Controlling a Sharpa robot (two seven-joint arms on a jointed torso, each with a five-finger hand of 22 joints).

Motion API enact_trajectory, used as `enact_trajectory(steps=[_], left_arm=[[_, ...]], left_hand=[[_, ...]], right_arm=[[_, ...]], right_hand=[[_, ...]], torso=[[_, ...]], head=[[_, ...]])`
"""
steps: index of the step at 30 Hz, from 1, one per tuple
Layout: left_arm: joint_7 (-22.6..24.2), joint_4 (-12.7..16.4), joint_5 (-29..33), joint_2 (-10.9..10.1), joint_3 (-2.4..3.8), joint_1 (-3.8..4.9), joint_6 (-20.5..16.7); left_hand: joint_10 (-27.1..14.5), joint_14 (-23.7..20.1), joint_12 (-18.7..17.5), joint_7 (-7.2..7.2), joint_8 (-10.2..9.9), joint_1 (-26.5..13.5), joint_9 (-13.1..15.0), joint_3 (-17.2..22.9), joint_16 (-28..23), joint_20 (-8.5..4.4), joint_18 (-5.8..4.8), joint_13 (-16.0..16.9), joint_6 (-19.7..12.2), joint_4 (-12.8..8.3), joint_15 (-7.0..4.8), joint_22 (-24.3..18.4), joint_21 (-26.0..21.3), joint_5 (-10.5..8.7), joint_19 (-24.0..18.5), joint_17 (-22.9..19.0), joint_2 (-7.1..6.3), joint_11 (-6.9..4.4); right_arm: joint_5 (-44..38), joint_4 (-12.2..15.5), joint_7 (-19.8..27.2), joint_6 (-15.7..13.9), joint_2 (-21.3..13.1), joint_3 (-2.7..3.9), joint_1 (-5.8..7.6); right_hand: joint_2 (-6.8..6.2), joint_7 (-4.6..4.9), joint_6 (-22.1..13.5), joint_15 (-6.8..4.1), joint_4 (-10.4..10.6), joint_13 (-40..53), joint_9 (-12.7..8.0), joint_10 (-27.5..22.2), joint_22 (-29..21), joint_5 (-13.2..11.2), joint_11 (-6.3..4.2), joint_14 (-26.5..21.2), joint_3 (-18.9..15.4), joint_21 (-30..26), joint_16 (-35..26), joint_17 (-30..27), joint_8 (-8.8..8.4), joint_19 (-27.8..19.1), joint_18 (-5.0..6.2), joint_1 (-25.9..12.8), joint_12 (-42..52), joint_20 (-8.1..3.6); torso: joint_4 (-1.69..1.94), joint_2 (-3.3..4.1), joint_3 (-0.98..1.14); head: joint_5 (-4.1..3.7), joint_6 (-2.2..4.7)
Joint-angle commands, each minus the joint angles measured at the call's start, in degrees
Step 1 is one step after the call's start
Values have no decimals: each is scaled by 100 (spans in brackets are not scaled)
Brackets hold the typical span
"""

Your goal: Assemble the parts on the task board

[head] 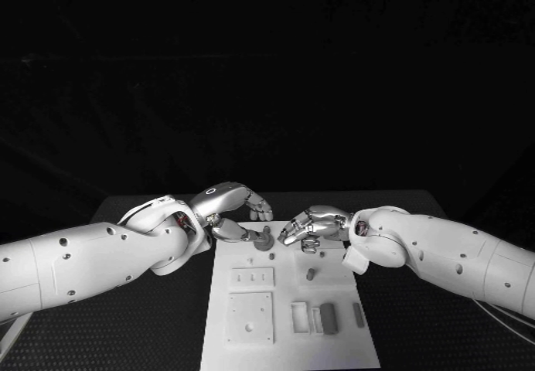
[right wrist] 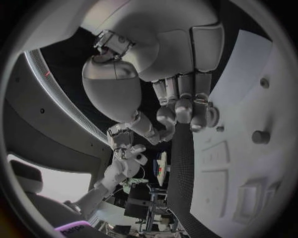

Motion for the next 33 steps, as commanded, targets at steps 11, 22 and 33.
enact_trajectory(steps=[11, 22, 33], left_arm=[[86, 226, -342, 110, 7, -31, 138], [-28, 294, -395, 142, 8, -36, 416], [-56, 346, -370, 164, 8, -36, 580]], left_hand=[[128, 70, 14, 37, -67, 65, -147, 123, 30, -63, -68, -10, -15, 2, -26, -12, -17, 363, 115, 6, -38, -24], [359, 294, 685, 63, -10, -88, -348, 28, 691, -293, -62, 430, 115, 9, -269, 335, 253, 527, 493, 311, 155, -256], [267, 307, 1083, 18, 65, -396, -460, 29, 983, -399, -96, 695, 219, 70, -361, 582, 349, 536, 570, 338, 449, -321]], right_arm=[[1091, -16, -116, 1609, -23, 88, 4], [1145, -39, -132, 1727, -21, 115, 4], [1196, -47, -182, 1743, 12, 131, 4]], right_hand=[[14, 113, 144, 0, -21, 17, 9, -48, 12, 35, 17, -68, 3, -43, -27, 5, -30, -60, 44, -75, -12, -3], [21, 122, 127, 7, -28, 24, 12, -65, 14, 35, 26, -83, 7, -47, -26, 8, -42, -71, 44, -74, -9, 2], [22, 125, 124, 11, -37, 29, 15, -73, 16, 35, 29, -90, 11, -47, -22, 12, -44, -76, 44, -63, -4, 3]], torso=[[13, -6, -7], [4, -1, 0], [4, -4, -5]], head=[[-41, 7], [-48, 4], [-55, -15]])
